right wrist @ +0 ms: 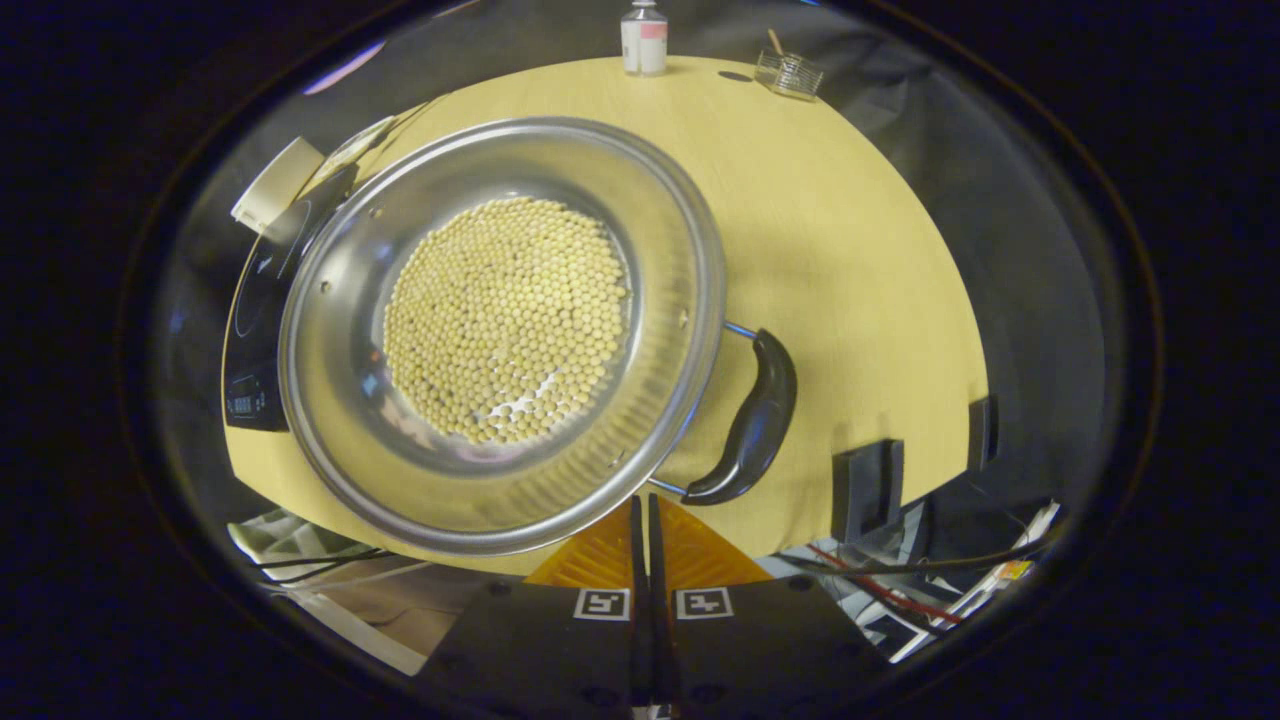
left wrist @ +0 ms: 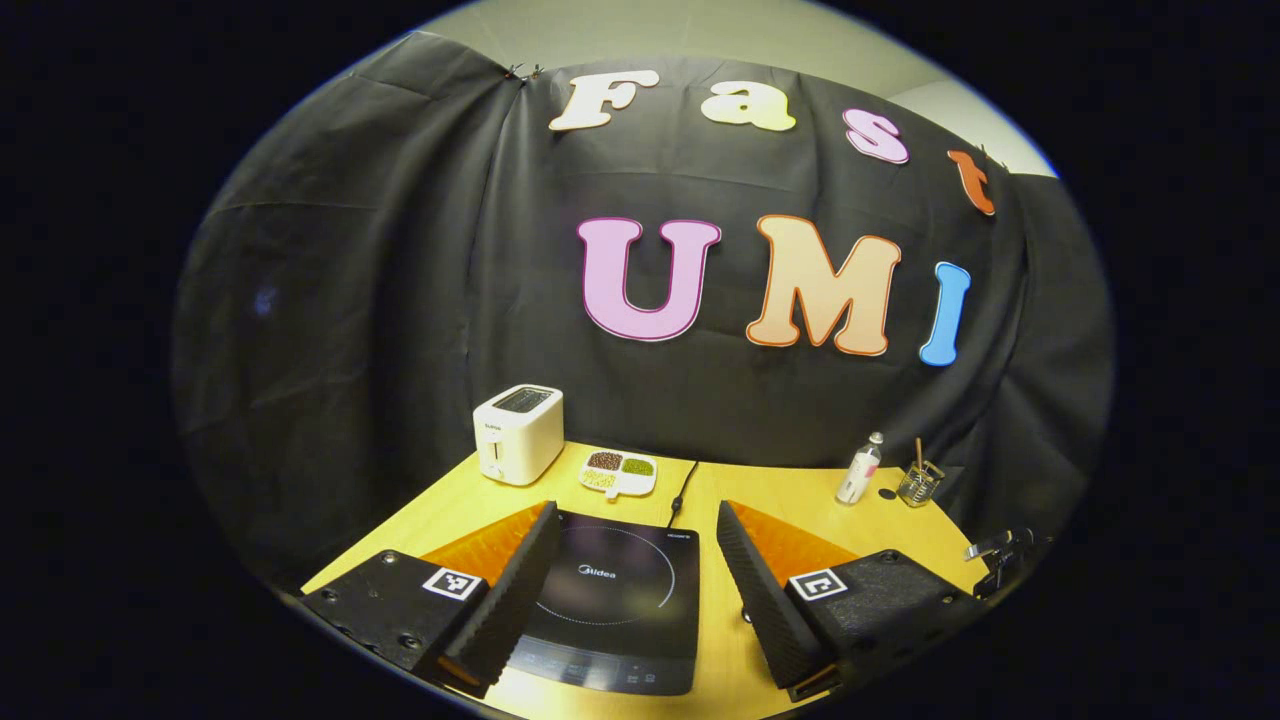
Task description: First push the handle of the pot to place it horizontally, then grasp the pot with both hands and set it on the induction cooktop.
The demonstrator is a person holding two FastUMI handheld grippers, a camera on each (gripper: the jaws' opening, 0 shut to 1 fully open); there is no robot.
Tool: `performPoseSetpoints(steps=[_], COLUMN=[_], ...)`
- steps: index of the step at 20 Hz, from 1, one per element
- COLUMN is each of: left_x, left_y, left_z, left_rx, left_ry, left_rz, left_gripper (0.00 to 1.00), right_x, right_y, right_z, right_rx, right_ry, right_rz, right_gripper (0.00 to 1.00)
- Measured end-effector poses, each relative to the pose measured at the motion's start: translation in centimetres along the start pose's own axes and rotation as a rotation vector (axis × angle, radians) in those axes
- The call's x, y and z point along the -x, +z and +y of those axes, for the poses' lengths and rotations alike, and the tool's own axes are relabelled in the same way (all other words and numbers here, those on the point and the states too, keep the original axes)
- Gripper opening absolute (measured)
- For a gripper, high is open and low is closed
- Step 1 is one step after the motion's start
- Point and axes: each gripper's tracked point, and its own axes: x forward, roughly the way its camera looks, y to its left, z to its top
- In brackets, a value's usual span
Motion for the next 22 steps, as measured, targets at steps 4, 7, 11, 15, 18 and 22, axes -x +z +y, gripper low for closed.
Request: performPoseSetpoints(steps=[4,7,11,15,18,22], left_x=[0.2,0.5,1.2,2.0,1.9,1.2], left_y=[-0.1,-0.3,-0.8,-1.3,-2.4,-4.2], left_z=[-1.5,-2.6,-3.6,-4.0,-4.1,-4.3], left_rx=[-0.01,-0.007,-0.014,-0.013,0.003,0.042], left_ry=[0.039,0.061,0.096,0.127,0.133,0.124], left_rz=[-0.004,-0.004,-0.001,-0.001,0.028,0.078], left_gripper=[0.96,0.96,0.96,0.96,0.96,0.96], right_x=[-0.5,-1.1,-1.4,-1.9,-1.8,-1.5], right_y=[3.0,5.1,7.3,9.3,10.0,9.9], right_z=[-2.2,-3.1,-3.8,-4.1,-4.1,-4.7], right_rx=[0.012,0.015,0.031,0.04,0.014,-0.021], right_ry=[0.014,0.038,0.065,0.095,0.126,0.17], right_rz=[-0.027,-0.037,-0.05,-0.061,-0.058,-0.035], right_gripper=[0.02,0.02,0.03,0.02,0.0,0.02])
